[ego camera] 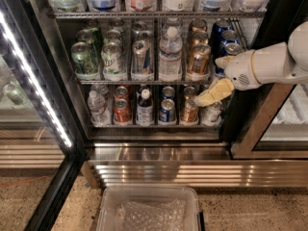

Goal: Pick orange can from middle shelf of fridge

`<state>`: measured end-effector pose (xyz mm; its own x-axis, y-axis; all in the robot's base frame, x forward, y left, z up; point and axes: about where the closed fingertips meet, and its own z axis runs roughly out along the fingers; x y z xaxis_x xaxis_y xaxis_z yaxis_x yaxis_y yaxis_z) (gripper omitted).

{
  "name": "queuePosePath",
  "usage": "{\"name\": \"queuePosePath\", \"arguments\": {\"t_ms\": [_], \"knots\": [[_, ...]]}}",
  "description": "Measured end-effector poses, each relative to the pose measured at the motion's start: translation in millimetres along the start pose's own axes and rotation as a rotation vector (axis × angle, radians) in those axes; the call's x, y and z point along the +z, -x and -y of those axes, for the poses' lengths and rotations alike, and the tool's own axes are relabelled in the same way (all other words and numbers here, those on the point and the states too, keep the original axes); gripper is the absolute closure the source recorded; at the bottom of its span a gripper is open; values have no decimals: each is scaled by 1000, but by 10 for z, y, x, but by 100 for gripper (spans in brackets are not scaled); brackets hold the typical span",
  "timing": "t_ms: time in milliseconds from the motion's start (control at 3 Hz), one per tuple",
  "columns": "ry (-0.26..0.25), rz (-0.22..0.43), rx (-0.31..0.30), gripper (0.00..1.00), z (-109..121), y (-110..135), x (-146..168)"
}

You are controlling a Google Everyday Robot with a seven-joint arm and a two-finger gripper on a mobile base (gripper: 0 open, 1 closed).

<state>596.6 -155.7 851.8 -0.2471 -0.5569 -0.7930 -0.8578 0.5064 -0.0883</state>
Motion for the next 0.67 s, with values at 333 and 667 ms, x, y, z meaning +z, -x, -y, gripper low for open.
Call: {"name": "queuePosePath", "arguments": {"t_ms": [333,667], "knots": [[-2,3,1,0,16,3,7],[4,7,10,0,22,-8,57]]}}
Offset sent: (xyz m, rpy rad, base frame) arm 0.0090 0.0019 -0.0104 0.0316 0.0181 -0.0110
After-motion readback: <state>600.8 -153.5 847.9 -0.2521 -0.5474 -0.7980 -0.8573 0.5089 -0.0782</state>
